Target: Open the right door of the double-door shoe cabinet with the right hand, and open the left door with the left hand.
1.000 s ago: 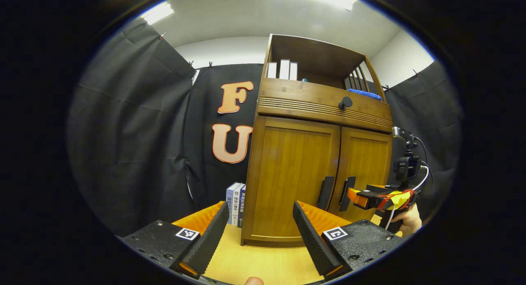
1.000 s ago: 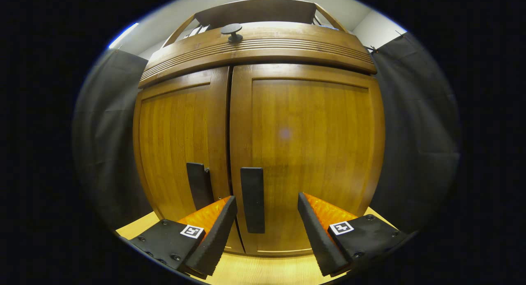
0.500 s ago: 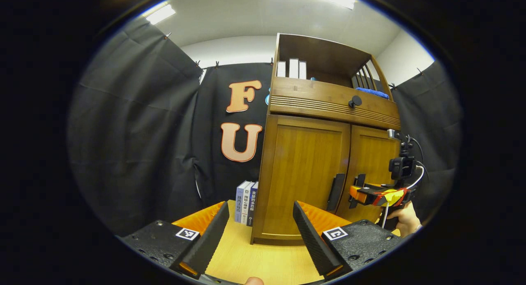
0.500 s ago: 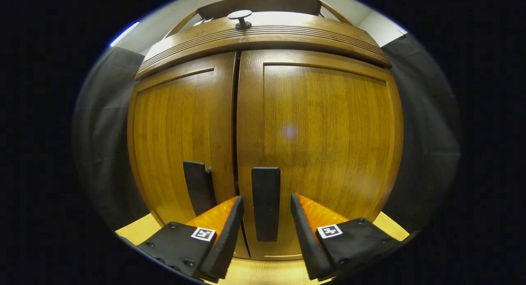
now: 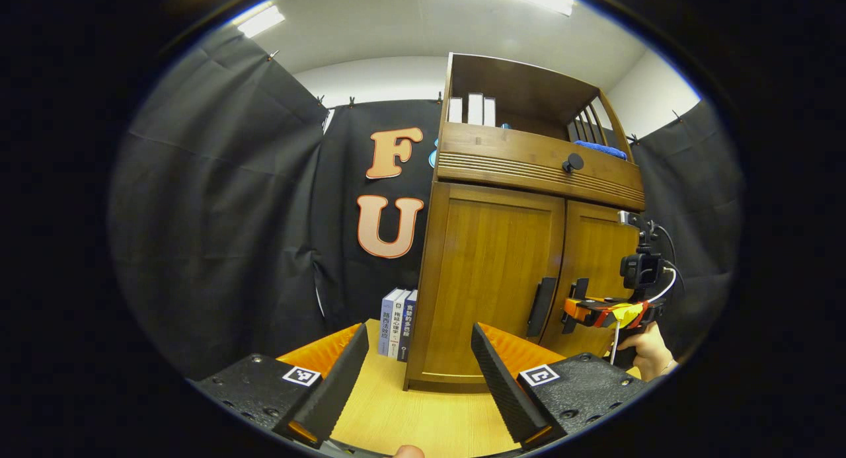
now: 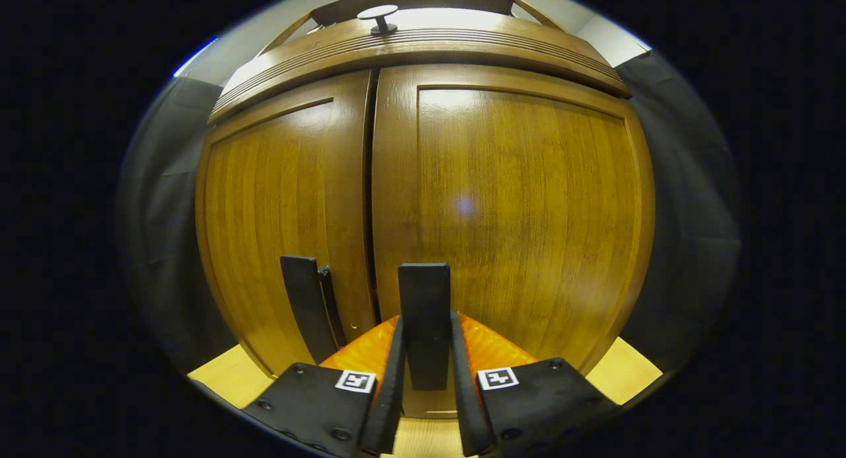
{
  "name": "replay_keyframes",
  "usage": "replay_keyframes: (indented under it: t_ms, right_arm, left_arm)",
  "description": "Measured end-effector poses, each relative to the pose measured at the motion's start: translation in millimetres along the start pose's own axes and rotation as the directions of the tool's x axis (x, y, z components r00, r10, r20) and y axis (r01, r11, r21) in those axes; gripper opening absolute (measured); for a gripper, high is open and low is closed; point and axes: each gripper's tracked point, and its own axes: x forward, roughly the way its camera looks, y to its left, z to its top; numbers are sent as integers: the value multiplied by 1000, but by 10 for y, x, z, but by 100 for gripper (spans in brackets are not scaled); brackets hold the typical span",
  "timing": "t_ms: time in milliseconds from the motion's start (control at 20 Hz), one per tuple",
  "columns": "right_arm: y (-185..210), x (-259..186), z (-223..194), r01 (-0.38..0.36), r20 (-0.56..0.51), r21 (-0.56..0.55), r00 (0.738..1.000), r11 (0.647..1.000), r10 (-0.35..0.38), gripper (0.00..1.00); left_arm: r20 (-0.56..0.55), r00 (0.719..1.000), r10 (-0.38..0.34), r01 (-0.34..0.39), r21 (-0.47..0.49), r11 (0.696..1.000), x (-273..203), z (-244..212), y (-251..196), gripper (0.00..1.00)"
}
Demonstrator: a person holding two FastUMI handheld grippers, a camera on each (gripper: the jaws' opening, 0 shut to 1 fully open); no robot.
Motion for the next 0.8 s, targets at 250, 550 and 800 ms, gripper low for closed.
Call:
replay_keyframes:
  t_ms: [250, 550, 800]
  right_arm:
    - [-11, -93, -39, -8, -11, -3, 1000, 1000, 8, 35]
    - [-28, -275, -88, -40, -23, 28, 999, 999, 41, 40]
    - [-37, -371, -111, -60, -8, 31, 998, 998, 60, 33]
  left_arm:
    - [-11, 1000, 5, -5, -12, 1000, -18, -40, 19, 92]
    - [-8, 1000, 9, -9, -16, 1000, -50, -16, -15, 94]
    - [-2, 1000, -7, 7, 1, 1000, -103, -9, -101, 95]
